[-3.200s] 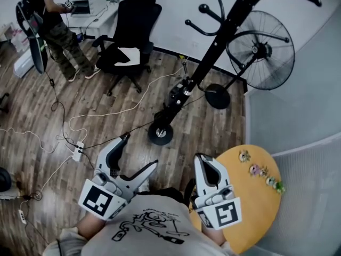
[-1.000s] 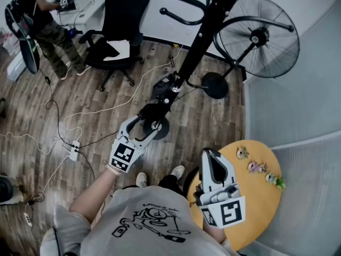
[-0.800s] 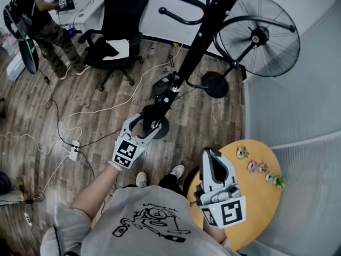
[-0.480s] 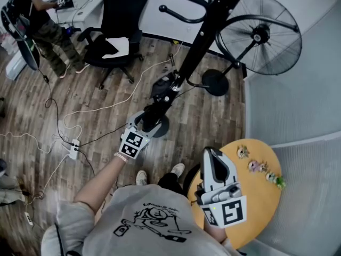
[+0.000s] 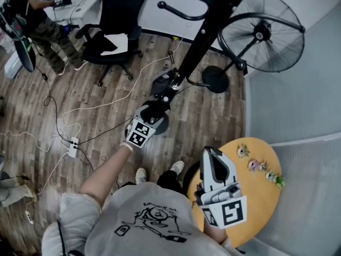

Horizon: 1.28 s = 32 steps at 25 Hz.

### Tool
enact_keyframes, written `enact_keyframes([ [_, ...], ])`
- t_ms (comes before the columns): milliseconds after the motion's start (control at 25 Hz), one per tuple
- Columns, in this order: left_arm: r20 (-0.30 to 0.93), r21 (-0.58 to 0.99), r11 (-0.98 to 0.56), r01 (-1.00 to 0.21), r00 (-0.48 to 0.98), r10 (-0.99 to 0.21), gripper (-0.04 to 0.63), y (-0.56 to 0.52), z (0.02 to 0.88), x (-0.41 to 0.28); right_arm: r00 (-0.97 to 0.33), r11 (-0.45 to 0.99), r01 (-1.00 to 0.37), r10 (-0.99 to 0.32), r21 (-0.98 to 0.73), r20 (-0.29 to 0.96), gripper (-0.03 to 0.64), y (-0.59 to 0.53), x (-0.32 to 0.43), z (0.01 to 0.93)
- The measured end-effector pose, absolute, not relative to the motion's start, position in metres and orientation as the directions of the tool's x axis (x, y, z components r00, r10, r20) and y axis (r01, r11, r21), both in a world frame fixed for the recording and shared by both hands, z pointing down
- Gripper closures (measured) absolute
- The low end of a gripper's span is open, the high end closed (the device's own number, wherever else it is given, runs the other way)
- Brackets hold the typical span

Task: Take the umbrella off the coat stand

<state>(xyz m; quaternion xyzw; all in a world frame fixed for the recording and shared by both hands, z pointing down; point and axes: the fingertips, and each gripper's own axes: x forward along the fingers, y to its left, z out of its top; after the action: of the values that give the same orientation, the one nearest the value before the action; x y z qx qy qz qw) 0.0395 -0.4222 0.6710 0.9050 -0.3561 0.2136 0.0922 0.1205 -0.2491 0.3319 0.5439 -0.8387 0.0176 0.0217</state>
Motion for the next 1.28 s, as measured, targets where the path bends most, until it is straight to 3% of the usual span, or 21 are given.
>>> enact_keyframes([
  [480,0.563,-0.018,-0.742,-0.671,0.607,-0.562,0.285,-0.455,0.727,0.060,-0.384,0.384,-0.923,-0.919,-0.017,0.087,0.603,-0.253,0.134,0.342],
  [1280,0.639,-0.016,-0.743,-0.669,0.565,-0.522,0.279,-0.489,0.774,0.086,-0.333,0.334,-0.942,-0.932,-0.019,0.143,0.603,-0.252,0.162,0.354],
])
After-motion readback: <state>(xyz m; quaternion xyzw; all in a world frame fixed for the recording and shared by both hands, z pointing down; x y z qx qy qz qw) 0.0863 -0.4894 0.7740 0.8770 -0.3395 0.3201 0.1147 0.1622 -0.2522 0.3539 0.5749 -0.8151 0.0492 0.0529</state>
